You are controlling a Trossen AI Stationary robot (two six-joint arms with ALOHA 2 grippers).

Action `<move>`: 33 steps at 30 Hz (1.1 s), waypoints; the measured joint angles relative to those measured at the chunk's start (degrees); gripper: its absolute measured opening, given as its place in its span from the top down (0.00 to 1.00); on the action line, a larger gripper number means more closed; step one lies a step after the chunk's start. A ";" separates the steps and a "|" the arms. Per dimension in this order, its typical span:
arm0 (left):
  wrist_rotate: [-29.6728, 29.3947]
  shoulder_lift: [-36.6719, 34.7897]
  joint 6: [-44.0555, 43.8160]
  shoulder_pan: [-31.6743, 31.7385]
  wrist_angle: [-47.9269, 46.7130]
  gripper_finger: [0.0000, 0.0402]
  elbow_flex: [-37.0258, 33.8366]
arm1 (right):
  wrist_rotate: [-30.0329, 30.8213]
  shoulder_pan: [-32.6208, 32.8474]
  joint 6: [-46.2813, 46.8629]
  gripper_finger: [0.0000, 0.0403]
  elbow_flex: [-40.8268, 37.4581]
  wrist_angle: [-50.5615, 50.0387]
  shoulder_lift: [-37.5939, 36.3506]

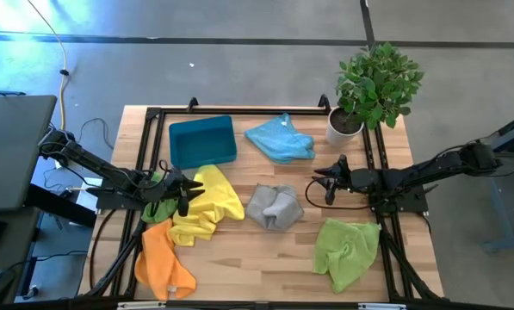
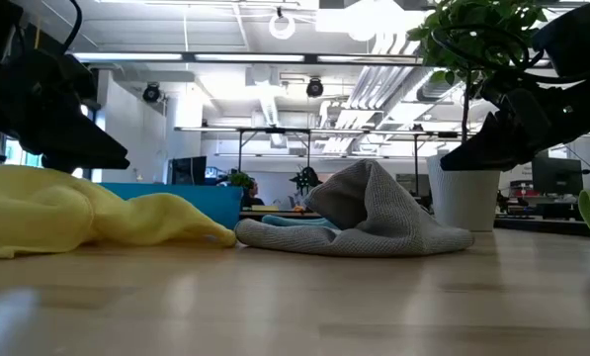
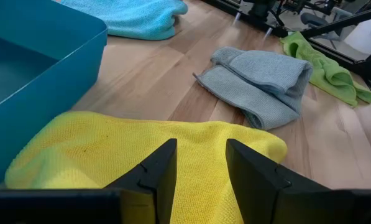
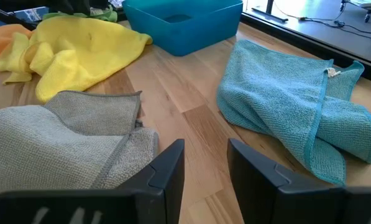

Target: Fold microfiber towels

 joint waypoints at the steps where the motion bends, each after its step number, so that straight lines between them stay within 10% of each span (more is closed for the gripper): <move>1: 0.00 -0.02 0.00 -0.01 0.00 0.68 0.02 | -0.01 0.02 0.00 0.72 -0.02 -0.01 0.02; 33: -0.01 -0.02 -0.19 0.01 12.01 0.68 0.00 | -0.02 0.02 0.00 0.72 -0.02 -0.01 0.02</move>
